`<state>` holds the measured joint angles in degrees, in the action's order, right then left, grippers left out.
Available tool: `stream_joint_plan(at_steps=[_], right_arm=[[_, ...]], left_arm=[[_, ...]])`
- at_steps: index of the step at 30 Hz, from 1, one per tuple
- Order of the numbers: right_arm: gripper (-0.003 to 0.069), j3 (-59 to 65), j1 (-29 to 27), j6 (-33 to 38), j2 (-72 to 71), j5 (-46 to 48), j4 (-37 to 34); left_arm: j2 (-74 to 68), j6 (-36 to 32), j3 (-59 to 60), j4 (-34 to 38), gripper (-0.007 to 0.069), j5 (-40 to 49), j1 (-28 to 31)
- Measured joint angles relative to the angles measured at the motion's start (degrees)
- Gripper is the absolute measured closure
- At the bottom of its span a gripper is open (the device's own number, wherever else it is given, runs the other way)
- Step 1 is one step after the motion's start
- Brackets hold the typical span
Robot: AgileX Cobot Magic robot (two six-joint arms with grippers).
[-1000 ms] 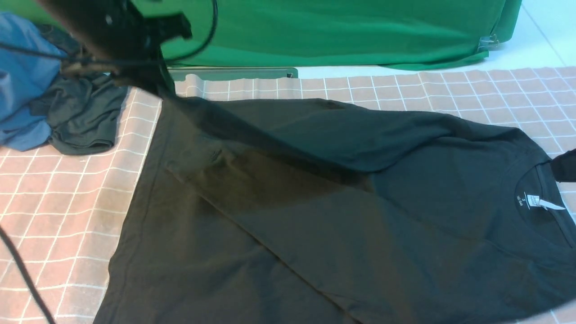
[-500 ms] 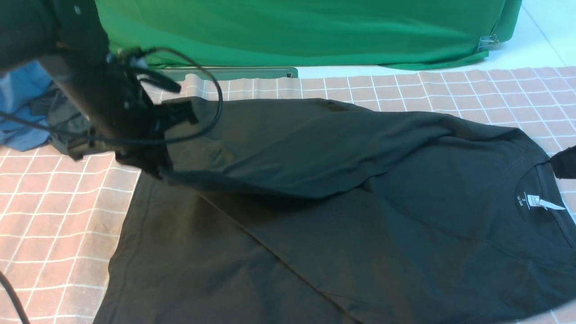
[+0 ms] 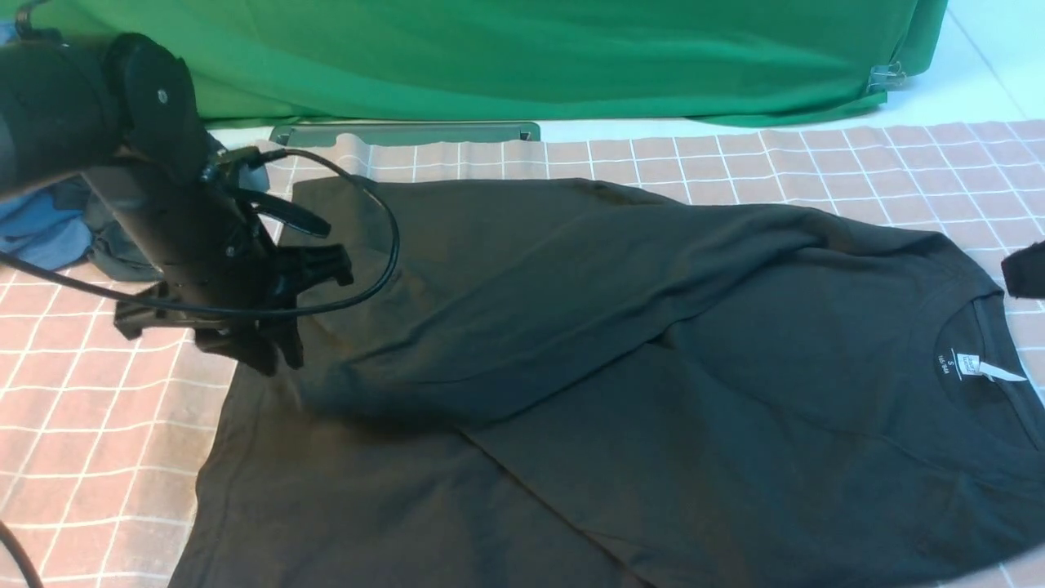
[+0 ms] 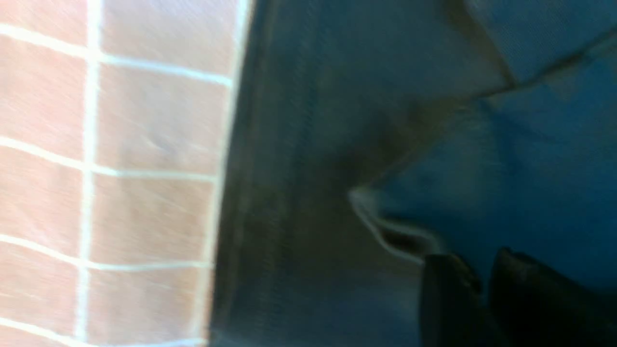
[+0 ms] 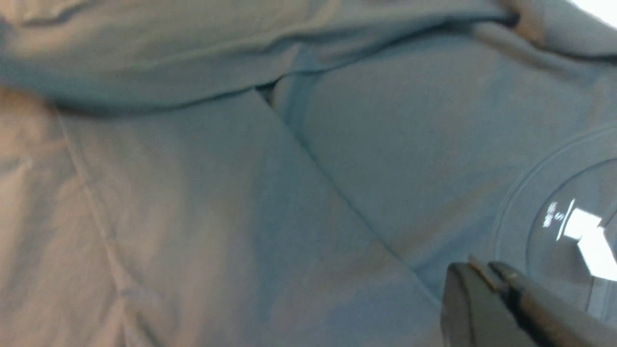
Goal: Fold a long-sleeved shirt over a pink coffee tablecloth.
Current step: 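Fold the left side of the dark shirt inward over its body with the left gripper, then grasp the near edge of the shirt at its hem and shoulder corners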
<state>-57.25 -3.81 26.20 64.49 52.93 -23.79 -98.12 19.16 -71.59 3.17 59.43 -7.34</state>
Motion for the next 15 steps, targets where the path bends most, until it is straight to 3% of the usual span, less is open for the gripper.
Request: stream_joint_plan(at_steps=[1,3,5,7,9,15], right_arm=[[0.0592,0.00,0.00,-1.77,0.62,-0.77,0.90],[0.0589,-0.27,0.00,-3.19,1.68,-0.88,2.23],[0.0589,-1.88,0.00,-4.97,3.74,-0.15,4.19],[0.0589,-3.99,0.00,-5.97,6.23,0.80,5.75],[0.0589,-6.01,0.00,-6.53,7.91,1.09,6.28],[0.0589,-7.85,0.00,-8.02,9.05,0.36,6.59]], left_arm=[[0.00,0.00,0.00,-2.00,0.0373,0.11,0.00],[0.00,0.00,-0.58,-3.59,0.0314,0.78,0.00],[0.06,0.00,-2.34,-4.27,0.0265,2.09,0.00],[0.31,-0.07,-4.31,-3.17,0.0268,1.87,0.00],[0.57,-1.16,-6.22,-0.13,0.0302,1.01,0.00],[-0.92,-4.00,-13.71,9.68,0.0571,-2.56,-4.68]])
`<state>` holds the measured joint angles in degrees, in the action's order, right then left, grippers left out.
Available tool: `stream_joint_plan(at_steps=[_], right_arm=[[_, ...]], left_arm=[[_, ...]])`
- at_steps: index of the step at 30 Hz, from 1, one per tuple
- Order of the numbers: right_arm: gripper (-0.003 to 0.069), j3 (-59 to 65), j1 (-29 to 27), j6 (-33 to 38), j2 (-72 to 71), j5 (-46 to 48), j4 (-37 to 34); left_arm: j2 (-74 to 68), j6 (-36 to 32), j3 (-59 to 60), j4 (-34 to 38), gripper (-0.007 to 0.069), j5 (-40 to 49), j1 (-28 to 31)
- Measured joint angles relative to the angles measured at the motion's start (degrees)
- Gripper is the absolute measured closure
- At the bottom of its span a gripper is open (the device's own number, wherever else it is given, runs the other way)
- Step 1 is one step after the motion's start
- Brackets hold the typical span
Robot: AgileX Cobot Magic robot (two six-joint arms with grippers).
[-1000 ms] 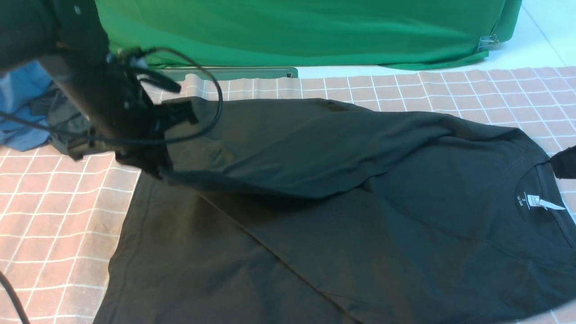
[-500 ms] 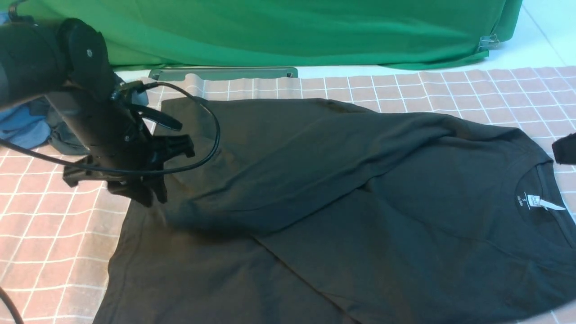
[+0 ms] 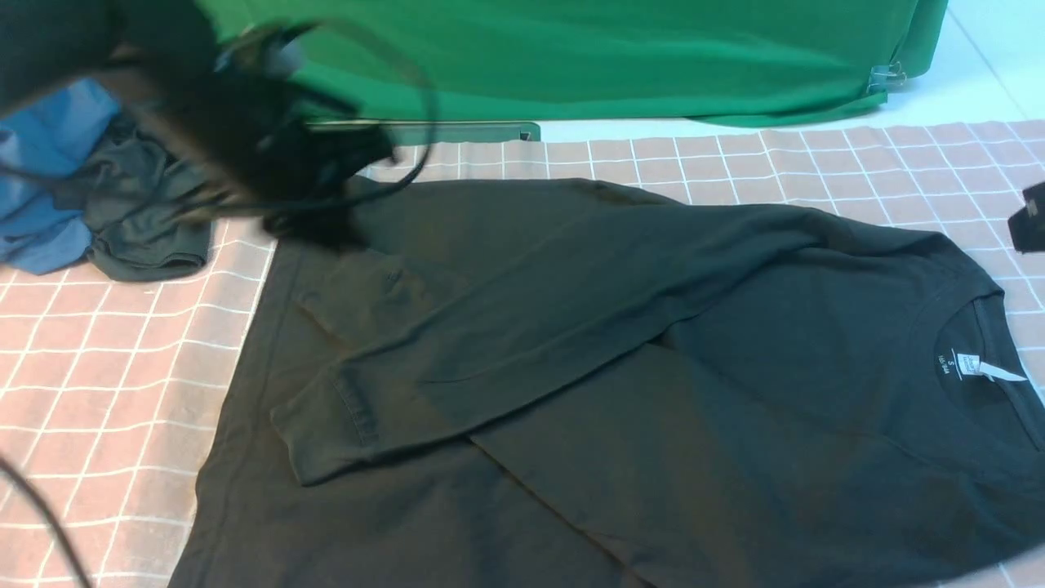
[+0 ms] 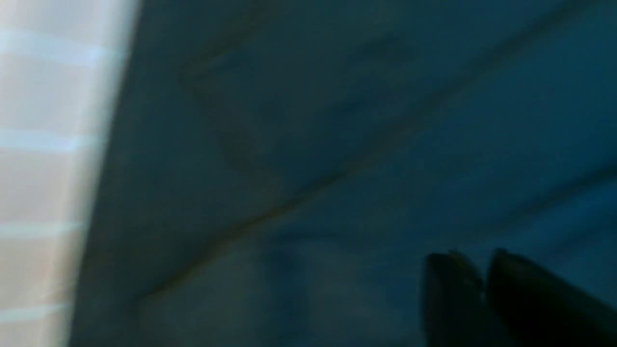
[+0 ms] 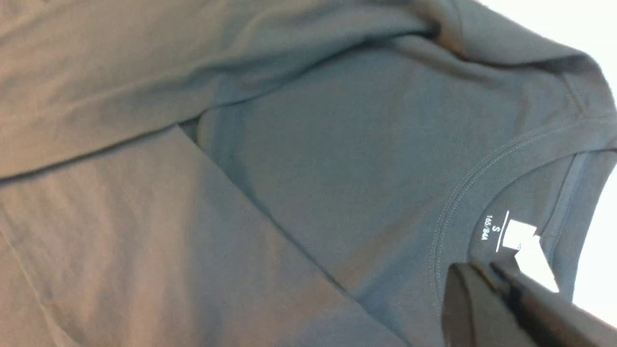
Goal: Fold a long-sleeved shirt over a pink coffee tablecloth.
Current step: 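Grasp the near edge of the shirt at its hem and shoulder corners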
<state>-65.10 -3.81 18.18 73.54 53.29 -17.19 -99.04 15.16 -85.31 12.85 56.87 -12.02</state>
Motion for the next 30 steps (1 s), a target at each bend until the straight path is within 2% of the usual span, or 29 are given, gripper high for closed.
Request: stream_joint_plan(at_steps=[2,5,13,17,21,22,25,28,29,30], right_arm=[[0.0589,-0.06,0.00,-0.22,0.04,0.05,0.00],[0.0589,-0.13,0.00,-0.22,0.11,1.09,0.00],[0.0589,-0.13,0.00,0.61,0.32,8.95,0.78],[0.0589,-0.13,0.00,0.68,0.32,12.62,0.84],[0.0589,-0.13,0.00,0.91,0.32,14.57,0.63],[0.0589,-0.13,0.00,0.98,0.32,14.57,0.33],[0.0589,-0.13,0.00,1.09,0.32,13.52,-0.79],[0.0589,-0.13,0.00,1.11,0.32,12.37,-1.12],[0.0589,-0.13,0.00,1.29,0.32,11.84,-1.22],[0.0589,-0.13,0.00,1.29,0.32,11.84,-1.22]], left_arm=[[-2.96,-0.17,-4.63,1.04,0.0605,0.89,-3.04],[-6.71,-0.38,-8.87,1.54,0.0613,2.84,-6.21],[-8.25,-4.18,-8.09,-0.87,0.0613,10.13,-7.84],[-4.31,-3.55,-1.02,-3.60,0.0613,10.73,-7.84],[8.56,3.13,17.72,-7.27,0.0612,6.91,-7.84],[9.75,4.52,19.41,-7.90,0.0612,6.91,-7.84],[18.94,12.12,33.11,-10.32,0.0612,6.26,-7.06],[23.32,14.74,40.72,-11.23,0.0612,5.35,-6.15],[27.27,16.58,48.65,-14.83,0.0594,4.61,-5.65],[27.62,17.53,49.32,-16.04,0.0578,4.54,-5.65]])
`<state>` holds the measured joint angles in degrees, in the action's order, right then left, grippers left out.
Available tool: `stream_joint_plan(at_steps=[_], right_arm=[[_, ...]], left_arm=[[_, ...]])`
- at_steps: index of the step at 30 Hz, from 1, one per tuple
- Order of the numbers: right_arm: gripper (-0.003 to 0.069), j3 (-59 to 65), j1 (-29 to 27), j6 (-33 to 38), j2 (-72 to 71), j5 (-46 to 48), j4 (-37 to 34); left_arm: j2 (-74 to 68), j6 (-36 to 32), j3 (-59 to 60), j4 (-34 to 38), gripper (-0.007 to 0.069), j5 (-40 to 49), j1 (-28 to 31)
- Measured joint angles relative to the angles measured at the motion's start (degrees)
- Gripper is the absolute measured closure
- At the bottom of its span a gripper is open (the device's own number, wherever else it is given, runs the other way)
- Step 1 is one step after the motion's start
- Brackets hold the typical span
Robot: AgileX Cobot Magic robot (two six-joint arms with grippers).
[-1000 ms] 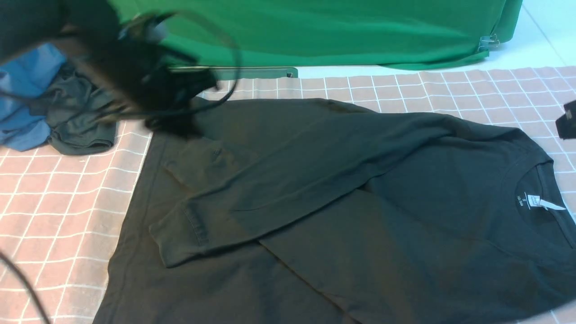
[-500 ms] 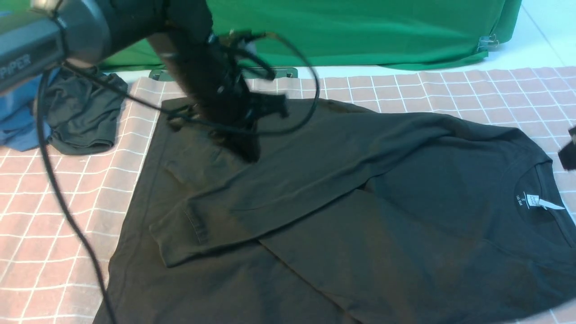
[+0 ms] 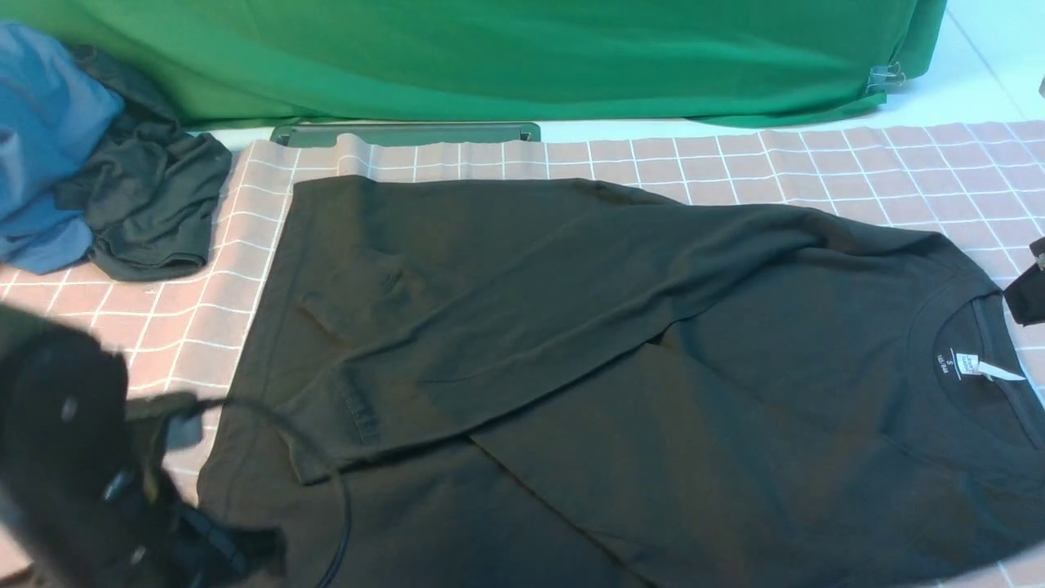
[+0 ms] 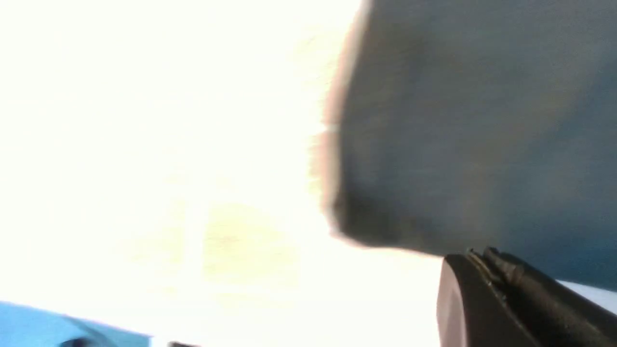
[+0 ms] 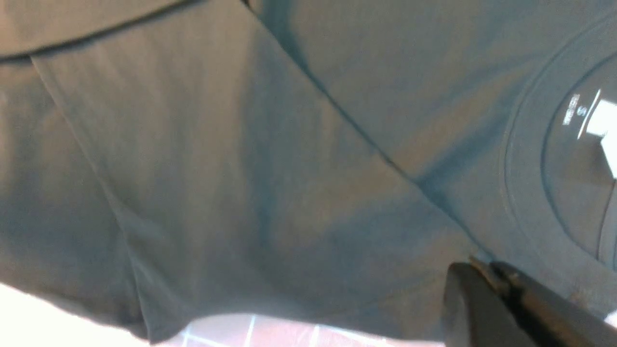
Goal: Fold a long-sleeved shirt over a pink coffee tablecloth.
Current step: 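Grasp the near edge of the shirt at its hem and shoulder corners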
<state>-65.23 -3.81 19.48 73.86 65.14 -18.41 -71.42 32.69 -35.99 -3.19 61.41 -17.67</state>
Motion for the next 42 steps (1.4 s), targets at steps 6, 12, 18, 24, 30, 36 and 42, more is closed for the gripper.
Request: stream_joint_plan(at_steps=[6,12,18,24,30,36,42], right_arm=[[0.0589,0.00,0.17,0.12,0.00,0.06,-0.19],[0.0589,0.00,3.55,0.30,0.00,0.69,-0.19],[0.0589,0.00,8.75,0.44,0.00,0.32,-0.21],[0.0589,-0.02,13.01,0.48,0.00,-0.42,-0.28],[0.0589,-0.02,14.99,0.42,0.00,-0.48,-0.28],[0.0589,-0.02,14.99,-2.53,0.00,1.60,4.23],[0.0549,6.77,15.04,-6.44,-0.09,3.05,11.50]], left_arm=[[1.10,5.98,3.97,-4.76,0.0366,-4.60,0.00],[1.10,12.33,6.07,-7.15,0.0158,-7.84,2.26],[0.36,9.62,6.14,-4.17,0.0127,-10.54,9.57],[-4.12,-1.46,6.20,1.52,0.0183,-11.11,14.16],[-7.36,-6.34,6.08,3.19,0.0389,-12.28,14.29],[-6.90,-7.79,2.97,3.62,0.0596,-8.60,14.29],[0.67,-7.79,1.96,3.19,0.0596,-4.23,14.29]])
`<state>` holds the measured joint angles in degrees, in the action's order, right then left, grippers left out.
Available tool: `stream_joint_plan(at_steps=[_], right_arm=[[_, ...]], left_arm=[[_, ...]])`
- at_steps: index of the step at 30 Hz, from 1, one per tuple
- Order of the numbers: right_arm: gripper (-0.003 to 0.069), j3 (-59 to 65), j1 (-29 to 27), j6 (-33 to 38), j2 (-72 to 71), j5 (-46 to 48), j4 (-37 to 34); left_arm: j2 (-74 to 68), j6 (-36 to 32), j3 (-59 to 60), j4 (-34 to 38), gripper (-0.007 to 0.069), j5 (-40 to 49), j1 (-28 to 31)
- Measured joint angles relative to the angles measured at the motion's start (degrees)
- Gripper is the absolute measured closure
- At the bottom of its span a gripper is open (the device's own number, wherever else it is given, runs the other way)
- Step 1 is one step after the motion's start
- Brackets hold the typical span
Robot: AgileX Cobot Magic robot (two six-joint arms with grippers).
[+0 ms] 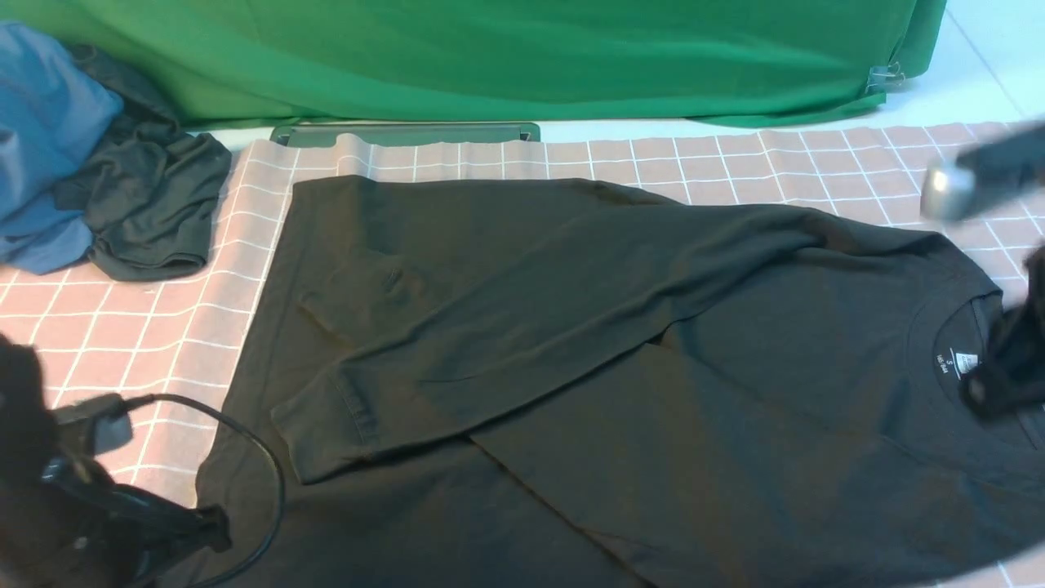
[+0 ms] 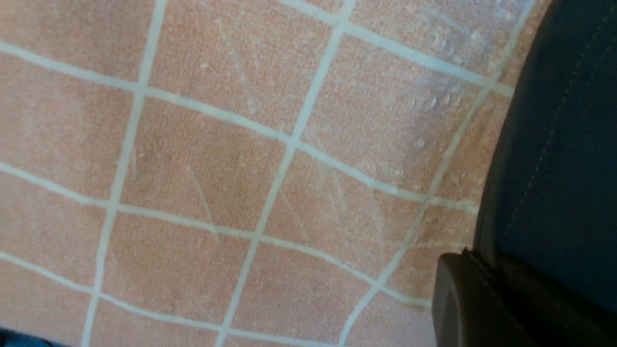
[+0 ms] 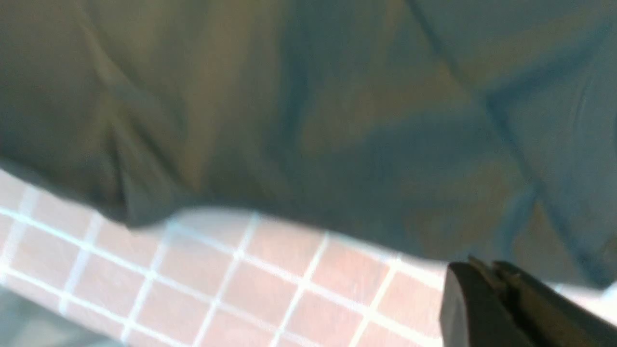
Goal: Fold a long-sleeved shirt over a pink coffee tablecloth.
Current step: 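Grasp the near edge of the shirt at its hem and shoulder corners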
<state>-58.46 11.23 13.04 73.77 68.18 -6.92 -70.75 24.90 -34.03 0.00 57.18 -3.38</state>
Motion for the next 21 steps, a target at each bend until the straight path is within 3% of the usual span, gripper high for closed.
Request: stream_joint_plan(at_steps=[4,5,7,10,16,21], right_arm=[[0.0403,7.49,1.00,-0.11,0.00,-5.33,0.18],[0.0300,11.23,1.81,0.89,0.00,-9.81,0.22],[0.0172,16.85,3.40,4.29,0.65,-15.79,0.24],[0.0079,20.80,4.80,6.93,2.82,-20.01,0.30],[0.0079,22.85,6.24,8.20,8.81,-27.92,1.24],[0.0153,22.56,6.24,9.75,12.91,-31.04,2.31]], left_arm=[[4.64,0.00,0.00,0.00,0.0594,1.12,0.00],[6.39,0.00,0.00,0.00,0.0594,1.25,0.00],[8.26,0.00,0.00,0.00,0.0594,1.25,0.00],[8.83,0.00,0.00,0.00,0.0594,1.19,0.00],[8.83,-0.14,0.00,0.00,0.0594,-0.38,0.00],[8.83,0.07,0.00,0.50,0.0594,-0.53,0.00]])
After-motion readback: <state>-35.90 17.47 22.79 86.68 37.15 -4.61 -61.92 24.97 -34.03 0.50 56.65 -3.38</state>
